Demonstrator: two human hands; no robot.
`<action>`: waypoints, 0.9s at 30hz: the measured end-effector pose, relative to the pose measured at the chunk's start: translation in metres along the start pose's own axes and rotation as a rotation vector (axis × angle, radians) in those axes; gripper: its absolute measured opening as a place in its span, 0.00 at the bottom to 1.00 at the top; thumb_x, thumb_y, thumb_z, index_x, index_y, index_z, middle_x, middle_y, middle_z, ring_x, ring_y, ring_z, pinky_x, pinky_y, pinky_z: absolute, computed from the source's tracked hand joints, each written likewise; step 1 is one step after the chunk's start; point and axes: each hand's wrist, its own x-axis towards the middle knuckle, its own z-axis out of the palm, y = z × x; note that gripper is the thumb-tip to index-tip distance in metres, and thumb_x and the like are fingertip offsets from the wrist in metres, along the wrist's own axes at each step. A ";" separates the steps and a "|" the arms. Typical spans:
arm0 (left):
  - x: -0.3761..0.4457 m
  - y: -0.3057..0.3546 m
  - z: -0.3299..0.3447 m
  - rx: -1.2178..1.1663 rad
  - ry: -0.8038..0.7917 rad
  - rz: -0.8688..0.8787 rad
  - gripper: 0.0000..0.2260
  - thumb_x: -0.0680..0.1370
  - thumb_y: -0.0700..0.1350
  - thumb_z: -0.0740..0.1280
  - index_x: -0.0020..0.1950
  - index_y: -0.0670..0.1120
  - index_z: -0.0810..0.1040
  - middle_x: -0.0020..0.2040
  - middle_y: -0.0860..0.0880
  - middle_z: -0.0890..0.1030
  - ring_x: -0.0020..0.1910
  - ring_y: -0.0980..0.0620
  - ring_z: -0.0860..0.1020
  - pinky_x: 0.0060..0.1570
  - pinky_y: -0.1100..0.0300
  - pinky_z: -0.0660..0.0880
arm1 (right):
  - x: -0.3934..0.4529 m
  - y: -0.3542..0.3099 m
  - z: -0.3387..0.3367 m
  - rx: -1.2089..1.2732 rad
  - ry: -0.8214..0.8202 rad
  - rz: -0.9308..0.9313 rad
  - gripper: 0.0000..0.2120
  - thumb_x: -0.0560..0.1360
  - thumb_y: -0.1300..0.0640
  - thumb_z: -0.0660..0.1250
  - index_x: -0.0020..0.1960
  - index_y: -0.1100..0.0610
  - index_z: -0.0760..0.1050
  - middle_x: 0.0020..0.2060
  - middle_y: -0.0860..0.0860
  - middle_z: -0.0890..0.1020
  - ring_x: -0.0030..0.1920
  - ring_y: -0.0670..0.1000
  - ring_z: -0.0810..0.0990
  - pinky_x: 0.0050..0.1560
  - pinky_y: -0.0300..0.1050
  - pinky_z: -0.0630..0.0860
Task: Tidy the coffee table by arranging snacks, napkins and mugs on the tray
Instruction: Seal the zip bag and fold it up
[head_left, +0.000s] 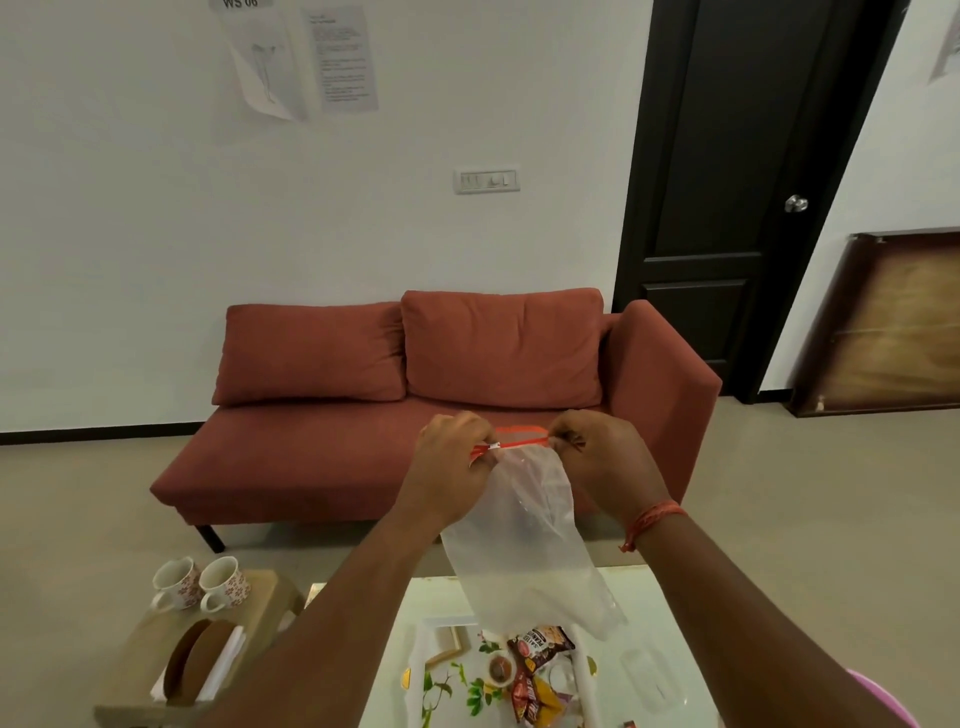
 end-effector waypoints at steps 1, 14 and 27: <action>-0.001 -0.005 -0.001 0.007 -0.006 -0.016 0.04 0.74 0.48 0.70 0.47 0.50 0.80 0.47 0.55 0.80 0.47 0.50 0.74 0.52 0.53 0.70 | 0.002 0.003 -0.001 -0.005 0.000 0.003 0.02 0.75 0.56 0.71 0.45 0.51 0.82 0.39 0.45 0.83 0.39 0.46 0.79 0.43 0.47 0.81; -0.010 -0.055 -0.028 -0.122 0.047 -0.299 0.03 0.76 0.41 0.70 0.44 0.46 0.79 0.41 0.52 0.79 0.41 0.50 0.77 0.39 0.61 0.72 | 0.023 0.044 -0.027 0.031 0.070 0.115 0.07 0.76 0.62 0.69 0.45 0.50 0.81 0.38 0.44 0.82 0.40 0.44 0.80 0.46 0.44 0.82; 0.007 -0.047 -0.036 -0.532 0.152 -0.547 0.06 0.81 0.47 0.66 0.46 0.47 0.78 0.44 0.50 0.84 0.43 0.54 0.80 0.44 0.61 0.76 | 0.043 0.043 -0.024 0.207 0.091 0.187 0.07 0.78 0.62 0.68 0.44 0.53 0.79 0.38 0.42 0.79 0.42 0.42 0.78 0.40 0.30 0.70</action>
